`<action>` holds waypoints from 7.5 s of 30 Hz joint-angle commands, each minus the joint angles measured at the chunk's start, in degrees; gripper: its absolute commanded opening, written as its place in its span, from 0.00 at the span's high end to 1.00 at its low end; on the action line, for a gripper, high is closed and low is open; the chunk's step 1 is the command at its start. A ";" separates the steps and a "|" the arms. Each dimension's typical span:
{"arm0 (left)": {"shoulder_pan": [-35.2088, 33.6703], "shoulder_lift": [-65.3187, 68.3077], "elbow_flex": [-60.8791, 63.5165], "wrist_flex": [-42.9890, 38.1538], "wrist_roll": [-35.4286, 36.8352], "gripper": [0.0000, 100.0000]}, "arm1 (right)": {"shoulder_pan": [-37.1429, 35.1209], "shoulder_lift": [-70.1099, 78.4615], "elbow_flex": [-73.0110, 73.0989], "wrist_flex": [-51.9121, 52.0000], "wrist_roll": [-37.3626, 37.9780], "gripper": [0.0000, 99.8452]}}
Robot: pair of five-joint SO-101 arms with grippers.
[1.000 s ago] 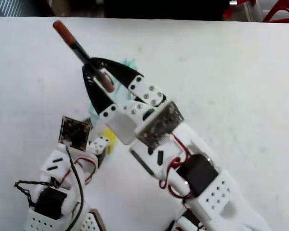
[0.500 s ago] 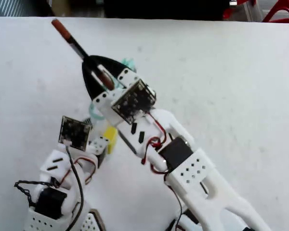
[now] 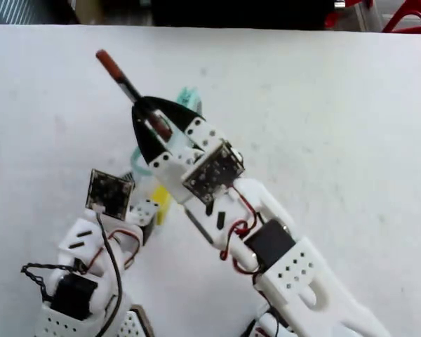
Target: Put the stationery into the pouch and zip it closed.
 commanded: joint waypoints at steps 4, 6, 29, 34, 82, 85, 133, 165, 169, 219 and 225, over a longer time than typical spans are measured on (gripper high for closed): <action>-1.98 0.57 -0.35 -1.93 -0.53 0.81 | 0.92 -5.85 2.29 2.42 0.70 0.98; -3.21 0.57 -0.44 -2.11 0.09 0.81 | 0.92 -8.13 2.29 4.70 0.70 0.98; -4.26 0.57 -0.35 -2.73 1.76 0.81 | 0.66 15.25 -32.35 38.29 -0.79 0.81; -4.35 0.57 -0.35 -2.55 1.76 0.81 | 1.01 15.43 -37.63 39.69 -0.62 0.80; -6.02 0.57 -4.13 -1.93 1.58 0.92 | 15.78 27.03 -58.46 61.76 6.42 0.98; -4.70 0.57 -4.13 -1.93 -0.18 0.98 | 17.63 27.47 -51.60 57.54 6.42 0.98; 4.70 0.57 -10.46 12.31 -9.58 0.98 | 13.76 17.71 5.98 -2.07 1.93 0.79; 4.62 0.57 -10.46 11.96 -9.41 0.98 | 18.33 12.97 -5.71 6.99 2.20 0.98; 4.53 0.57 -10.55 11.87 -6.86 0.98 | 17.98 8.84 -11.78 13.93 2.20 0.98; 4.18 0.57 -10.46 9.58 -5.01 0.98 | 3.65 7.87 -52.57 73.71 8.79 0.98; 4.09 0.57 -10.46 9.85 -5.01 0.98 | 12.62 9.45 -44.92 68.18 8.26 0.90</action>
